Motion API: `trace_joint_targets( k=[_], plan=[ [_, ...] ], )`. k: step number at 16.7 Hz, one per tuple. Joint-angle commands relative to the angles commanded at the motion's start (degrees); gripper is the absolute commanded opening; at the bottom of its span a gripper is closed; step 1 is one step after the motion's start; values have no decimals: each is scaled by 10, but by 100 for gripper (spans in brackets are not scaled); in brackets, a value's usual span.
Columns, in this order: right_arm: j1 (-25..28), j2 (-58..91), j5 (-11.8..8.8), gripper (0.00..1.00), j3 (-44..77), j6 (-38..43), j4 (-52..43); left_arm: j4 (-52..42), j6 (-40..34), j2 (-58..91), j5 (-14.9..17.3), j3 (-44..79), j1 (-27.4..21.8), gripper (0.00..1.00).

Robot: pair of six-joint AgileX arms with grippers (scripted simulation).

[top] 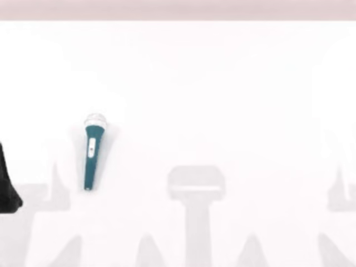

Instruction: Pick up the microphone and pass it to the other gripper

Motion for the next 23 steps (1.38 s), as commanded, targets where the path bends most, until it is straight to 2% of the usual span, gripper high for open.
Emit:
trace_joint_targets(
  k=[4,8,19,23],
  plan=[
    [0,0,0,100,0,0,0,-13,-4,18,0,18,-6,100],
    [0,0,0,100,0,0,0,-80,-28,128,-1,111,-32,100],
    [0,0,0,100,0,0,0,-396,-130,745,-13,497,-143,100],
    [0,0,0,100,0,0,0,-485,-161,907,-15,617,-176,100]
  ],
)
